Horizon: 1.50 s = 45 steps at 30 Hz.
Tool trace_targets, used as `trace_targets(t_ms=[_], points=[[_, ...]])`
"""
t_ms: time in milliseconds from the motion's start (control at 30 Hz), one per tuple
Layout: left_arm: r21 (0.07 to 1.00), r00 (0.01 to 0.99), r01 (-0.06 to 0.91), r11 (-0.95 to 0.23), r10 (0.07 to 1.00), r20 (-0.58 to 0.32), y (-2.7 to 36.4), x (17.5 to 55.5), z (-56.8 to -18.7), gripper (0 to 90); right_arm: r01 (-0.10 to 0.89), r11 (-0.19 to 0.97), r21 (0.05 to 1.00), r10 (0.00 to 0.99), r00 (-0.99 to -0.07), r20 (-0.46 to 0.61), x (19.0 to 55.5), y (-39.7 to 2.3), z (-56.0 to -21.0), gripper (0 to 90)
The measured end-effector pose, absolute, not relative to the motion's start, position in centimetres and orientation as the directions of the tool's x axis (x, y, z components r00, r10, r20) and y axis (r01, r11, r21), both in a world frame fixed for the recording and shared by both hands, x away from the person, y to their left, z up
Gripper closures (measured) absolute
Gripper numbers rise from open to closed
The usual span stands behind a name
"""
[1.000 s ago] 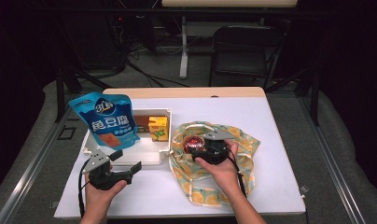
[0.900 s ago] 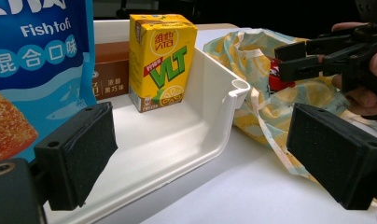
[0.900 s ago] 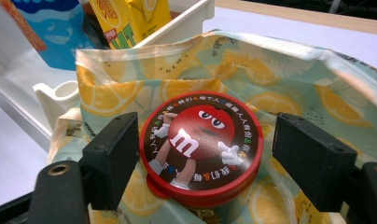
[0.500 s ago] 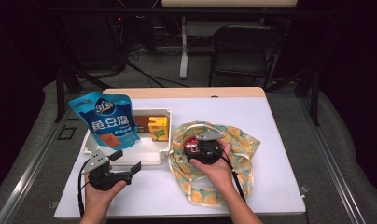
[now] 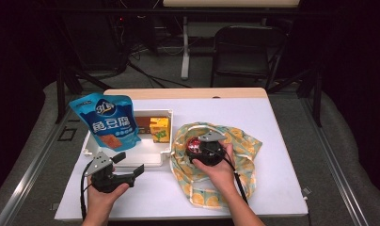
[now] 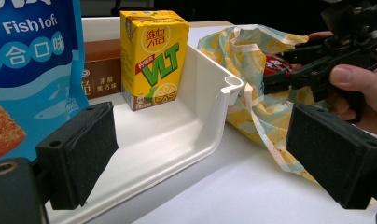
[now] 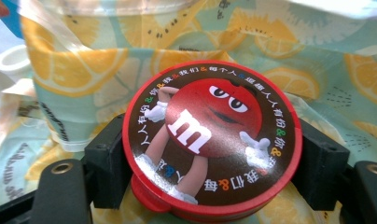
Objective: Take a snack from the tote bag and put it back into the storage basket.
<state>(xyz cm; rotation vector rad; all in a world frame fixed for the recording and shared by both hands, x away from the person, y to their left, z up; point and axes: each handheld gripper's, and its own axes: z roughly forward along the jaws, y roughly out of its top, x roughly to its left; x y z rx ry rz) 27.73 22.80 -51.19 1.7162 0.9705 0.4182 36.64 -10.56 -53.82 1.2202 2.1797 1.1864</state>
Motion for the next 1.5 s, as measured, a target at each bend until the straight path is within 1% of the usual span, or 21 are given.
trace_targets(t_ms=[233, 467, 1000, 1500], points=[[0.911, 0.613, 0.399, -0.106, 0.769, -0.179, 22.5, 27.8, -51.2, 9.0, 0.499, 0.249, 0.83, 0.827, -0.556, 0.086, 36.4, -11.2, -52.7, 25.2], [0.909, 0.616, 0.402, -0.107, 0.767, -0.182, 22.1, 27.9, -51.3, 9.1, 0.474, 0.252, 0.844, 0.822, -0.565, 0.073, 36.0, -11.8, -51.3, 25.3], [0.911, 0.636, 0.393, -0.122, 0.752, -0.174, 20.6, 28.1, -51.2, 9.2, 0.431, 0.23, 0.872, 0.807, -0.586, 0.076, 35.1, -12.0, -48.2, 25.5], [0.918, 0.681, 0.363, -0.158, 0.718, -0.146, 18.0, 28.1, -50.8, 9.5, 0.405, 0.233, 0.884, 0.784, -0.617, 0.076, 33.5, -11.7, -46.4, 25.5]])
